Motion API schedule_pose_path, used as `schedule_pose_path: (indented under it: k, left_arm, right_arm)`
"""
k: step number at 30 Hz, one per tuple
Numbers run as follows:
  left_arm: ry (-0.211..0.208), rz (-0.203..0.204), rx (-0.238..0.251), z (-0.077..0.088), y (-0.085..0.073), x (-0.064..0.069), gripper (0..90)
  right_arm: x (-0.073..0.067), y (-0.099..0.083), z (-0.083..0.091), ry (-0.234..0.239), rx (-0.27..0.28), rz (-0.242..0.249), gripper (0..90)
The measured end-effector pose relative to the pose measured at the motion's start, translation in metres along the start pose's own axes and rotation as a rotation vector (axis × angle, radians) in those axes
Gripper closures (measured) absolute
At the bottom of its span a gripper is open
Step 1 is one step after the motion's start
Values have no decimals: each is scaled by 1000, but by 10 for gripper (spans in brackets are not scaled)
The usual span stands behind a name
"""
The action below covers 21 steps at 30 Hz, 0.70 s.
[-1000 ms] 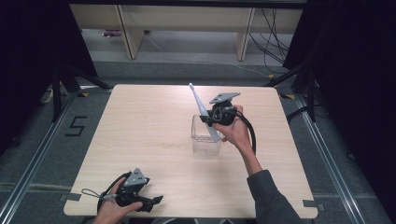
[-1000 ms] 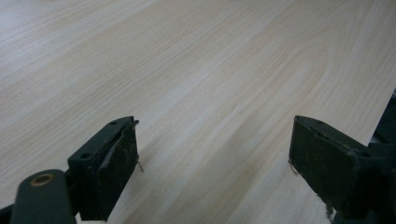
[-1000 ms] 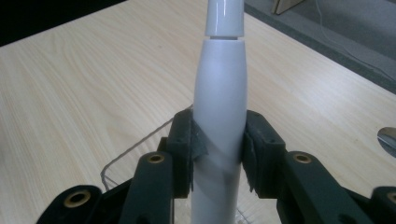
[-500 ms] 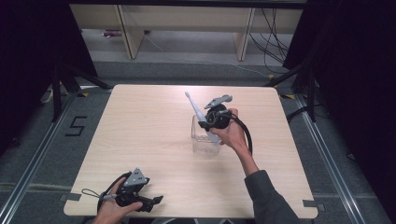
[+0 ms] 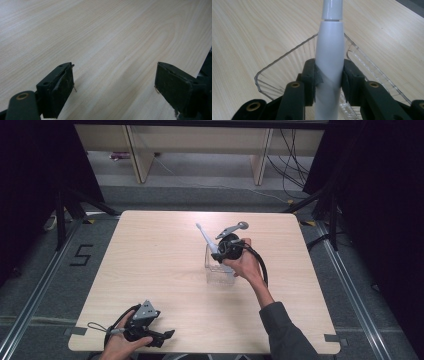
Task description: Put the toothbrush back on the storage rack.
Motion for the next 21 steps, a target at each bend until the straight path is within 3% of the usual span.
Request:
schedule_pose_path:
  k: [6, 10, 14, 17, 21]
  left_arm:
    - [0, 2, -13, 0, 0, -1, 149]
    - [1, 2, -6, 0, 0, 0, 149]
    - [-8, 4, -2, 0, 0, 0, 149]
    - [0, 0, -5, 0, 0, 0, 149]
    - [2, -2, -8, 1, 0, 0, 149]
  right_arm:
    - [1, 0, -2, 1, -30, 15, 666]
    - [-1, 0, -3, 9, -45, -14, 666]
    - [1, 0, -6, 3, -38, 30, 665]
    - [-1, -1, -7, 4, -70, -13, 665]
    - [0, -2, -8, 1, -78, -3, 665]
Point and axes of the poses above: each handheld gripper's, and its own axes: z roughly backward along the jaws, y roughly out of its top, x roughly to its right, the point moved 2 cm from there along -z, roughly forward along the jaws, and after that the axes turned 4 degrees about -y, right-handed, at the moved point
